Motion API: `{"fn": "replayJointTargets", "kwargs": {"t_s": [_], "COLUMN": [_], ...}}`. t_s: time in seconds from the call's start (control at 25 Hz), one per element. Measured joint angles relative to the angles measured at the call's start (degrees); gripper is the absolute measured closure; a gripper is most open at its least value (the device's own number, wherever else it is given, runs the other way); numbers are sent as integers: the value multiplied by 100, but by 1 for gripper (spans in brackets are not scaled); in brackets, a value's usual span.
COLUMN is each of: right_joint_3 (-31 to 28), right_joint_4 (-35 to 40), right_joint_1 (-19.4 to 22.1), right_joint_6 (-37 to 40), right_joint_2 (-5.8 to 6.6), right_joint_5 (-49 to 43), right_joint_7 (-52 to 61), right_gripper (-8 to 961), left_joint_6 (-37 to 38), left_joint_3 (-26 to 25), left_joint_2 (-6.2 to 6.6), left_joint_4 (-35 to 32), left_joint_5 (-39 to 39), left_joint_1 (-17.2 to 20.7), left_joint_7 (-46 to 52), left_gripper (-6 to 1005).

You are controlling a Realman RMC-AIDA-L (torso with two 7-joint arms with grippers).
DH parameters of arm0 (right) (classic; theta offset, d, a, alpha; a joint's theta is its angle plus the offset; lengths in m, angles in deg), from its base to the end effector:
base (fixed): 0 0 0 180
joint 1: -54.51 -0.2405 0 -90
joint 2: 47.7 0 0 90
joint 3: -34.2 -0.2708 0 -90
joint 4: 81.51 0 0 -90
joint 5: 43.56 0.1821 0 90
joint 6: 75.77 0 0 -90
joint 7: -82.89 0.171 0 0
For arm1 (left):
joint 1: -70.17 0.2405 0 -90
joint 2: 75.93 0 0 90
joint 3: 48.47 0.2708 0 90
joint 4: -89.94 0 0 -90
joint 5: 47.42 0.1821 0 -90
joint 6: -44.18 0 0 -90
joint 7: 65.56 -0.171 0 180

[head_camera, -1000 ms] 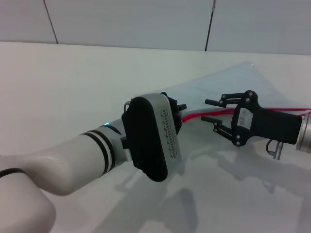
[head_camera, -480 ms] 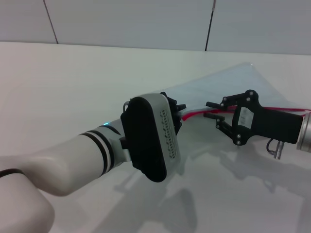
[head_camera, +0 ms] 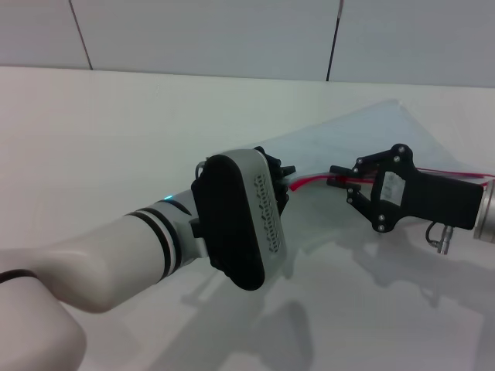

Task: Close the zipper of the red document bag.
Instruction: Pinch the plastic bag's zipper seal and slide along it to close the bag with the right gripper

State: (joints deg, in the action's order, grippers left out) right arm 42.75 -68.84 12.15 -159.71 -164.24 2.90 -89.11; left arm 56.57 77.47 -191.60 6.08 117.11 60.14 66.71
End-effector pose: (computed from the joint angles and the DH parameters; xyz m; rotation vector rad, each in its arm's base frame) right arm 0.2210 0.3523 -0.0579 -2.4681 -0.6450 0.5462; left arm -0.1679 0.3062 -0.0970 -2.2755 0.4329 0.0381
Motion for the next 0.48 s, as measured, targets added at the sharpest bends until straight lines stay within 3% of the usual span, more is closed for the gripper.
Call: {"fn": "replayJointTargets", "kwargs": {"t_s": [0.48], "right_joint_3": [-3], "right_joint_4": [9], "right_joint_1": [40], "right_joint_6": [189], "right_joint_2": [9], "right_joint_5": [12], "right_joint_7": [1], "right_gripper": [874], "left_joint_6": [-20], "left_joint_3": [50], "left_joint_2": [3], "left_joint_4": [-36], "left_joint_5": [0], "left_joint_1": [24], "left_joint_7": [0], "left_gripper": [961]}}
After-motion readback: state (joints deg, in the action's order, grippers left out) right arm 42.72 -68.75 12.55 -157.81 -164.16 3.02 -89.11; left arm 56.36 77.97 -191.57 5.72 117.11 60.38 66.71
